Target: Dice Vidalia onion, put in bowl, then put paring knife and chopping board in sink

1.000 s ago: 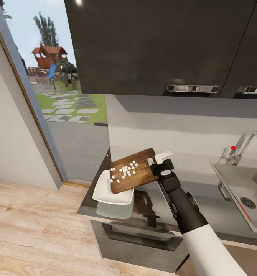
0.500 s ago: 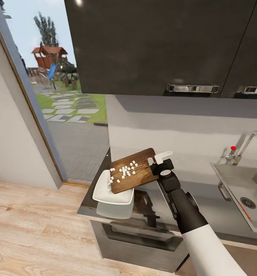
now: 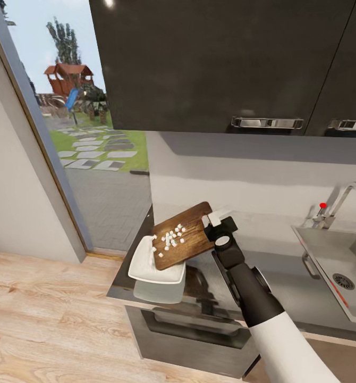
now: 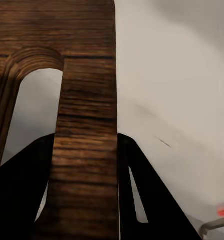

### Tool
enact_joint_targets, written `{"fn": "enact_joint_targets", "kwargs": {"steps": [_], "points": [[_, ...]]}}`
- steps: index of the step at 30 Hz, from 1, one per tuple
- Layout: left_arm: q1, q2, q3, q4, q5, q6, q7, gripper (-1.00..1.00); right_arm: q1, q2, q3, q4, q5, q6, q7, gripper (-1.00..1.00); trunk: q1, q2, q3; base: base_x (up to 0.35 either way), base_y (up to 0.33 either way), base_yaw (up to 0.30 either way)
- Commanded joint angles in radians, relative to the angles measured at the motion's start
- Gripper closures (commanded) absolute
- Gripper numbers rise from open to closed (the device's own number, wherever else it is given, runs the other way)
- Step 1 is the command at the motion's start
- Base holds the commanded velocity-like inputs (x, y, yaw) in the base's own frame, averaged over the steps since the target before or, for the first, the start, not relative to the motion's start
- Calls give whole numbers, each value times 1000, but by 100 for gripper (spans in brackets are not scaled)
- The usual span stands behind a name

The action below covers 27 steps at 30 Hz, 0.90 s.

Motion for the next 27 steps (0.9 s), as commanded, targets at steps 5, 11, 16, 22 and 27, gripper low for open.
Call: {"fn": "enact_joint_targets", "kwargs": {"steps": [5, 11, 16, 22, 27], "points": [[-1, 2, -8, -2, 10, -2, 7, -100, -1, 3, 4, -2, 7, 6, -6, 100, 1, -2, -2, 0, 0, 0], [-1, 2, -8, -2, 10, -2, 8, -100, -1, 3, 4, -10, 7, 6, -7, 100, 1, -2, -2, 0, 0, 0], [-1, 2, -8, -2, 10, -2, 7, -100, -1, 3, 4, -30, 8, 6, -7, 100, 1, -2, -2, 0, 0, 0], [-1, 2, -8, -2, 10, -2, 7, -100, -1, 3, 4, -43, 7, 6, -7, 100, 1, -2, -2, 0, 0, 0], [-1, 2, -8, -2, 11, -2, 7, -100, -1, 3, 4, -44, 7, 7, -8, 100, 1, -2, -2, 0, 0, 0]]}}
